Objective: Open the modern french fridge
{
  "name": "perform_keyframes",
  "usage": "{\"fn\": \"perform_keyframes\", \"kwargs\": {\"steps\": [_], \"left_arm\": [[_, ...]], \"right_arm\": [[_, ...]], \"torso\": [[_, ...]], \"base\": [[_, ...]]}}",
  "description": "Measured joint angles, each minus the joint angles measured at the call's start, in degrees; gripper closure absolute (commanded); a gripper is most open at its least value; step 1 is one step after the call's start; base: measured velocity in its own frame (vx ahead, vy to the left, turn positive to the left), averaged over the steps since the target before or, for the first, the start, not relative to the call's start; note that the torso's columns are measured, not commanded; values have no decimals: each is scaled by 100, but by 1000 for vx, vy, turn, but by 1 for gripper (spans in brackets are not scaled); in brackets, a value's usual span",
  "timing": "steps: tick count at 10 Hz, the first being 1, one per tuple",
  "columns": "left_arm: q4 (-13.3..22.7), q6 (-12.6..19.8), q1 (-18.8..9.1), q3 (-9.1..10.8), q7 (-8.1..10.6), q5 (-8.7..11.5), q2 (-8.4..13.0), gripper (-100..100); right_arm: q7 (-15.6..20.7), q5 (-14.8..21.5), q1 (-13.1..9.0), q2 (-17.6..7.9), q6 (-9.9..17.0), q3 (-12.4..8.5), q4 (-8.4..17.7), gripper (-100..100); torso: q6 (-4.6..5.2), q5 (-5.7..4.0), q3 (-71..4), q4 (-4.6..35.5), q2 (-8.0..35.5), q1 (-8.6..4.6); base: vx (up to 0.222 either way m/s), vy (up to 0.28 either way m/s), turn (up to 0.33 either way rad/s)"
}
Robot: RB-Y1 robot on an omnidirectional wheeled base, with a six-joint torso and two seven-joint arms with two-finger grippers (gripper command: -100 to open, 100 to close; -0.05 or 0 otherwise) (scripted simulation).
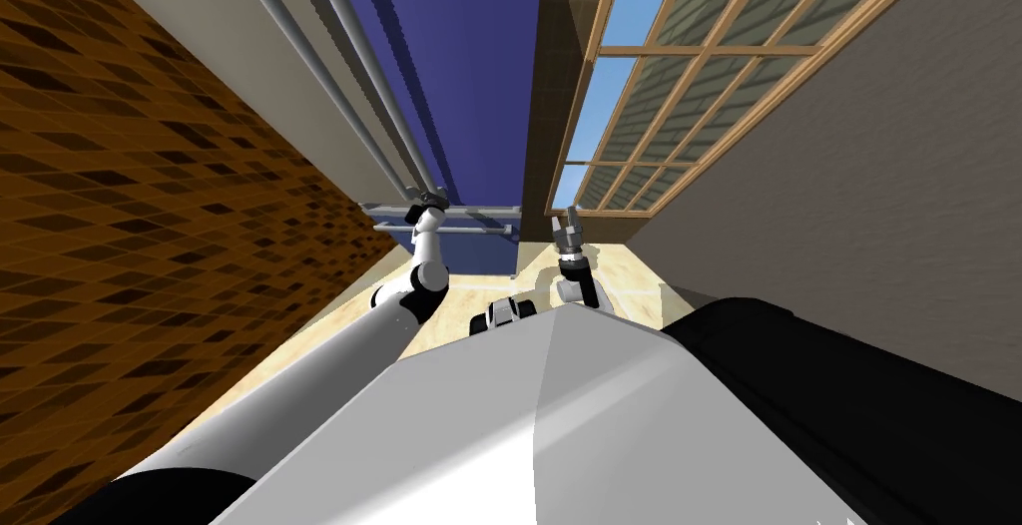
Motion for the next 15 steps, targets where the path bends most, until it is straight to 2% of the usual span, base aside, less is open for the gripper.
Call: {"fn": "perform_keyframes", "kwargs": {"steps": [3,8,15], "left_arm": [[98,-65,67,-529,501,-6,159,100],[158,-102,173,-1375,1318,-34,388,100],[272,-190,292,-2515,2464,-84,694,100]], "right_arm": [[0,0,0,-1,0,-1,0,0],[0,0,0,-1,0,0,0,0],[0,0,-1,-1,0,-1,0,0]], "torso": [[33,0,7,11,11,8],[13,3,17,14,27,9],[33,5,3,-2,8,7]], "base": [[14,-44,114],[7,-40,106],[5,-39,108]]}}
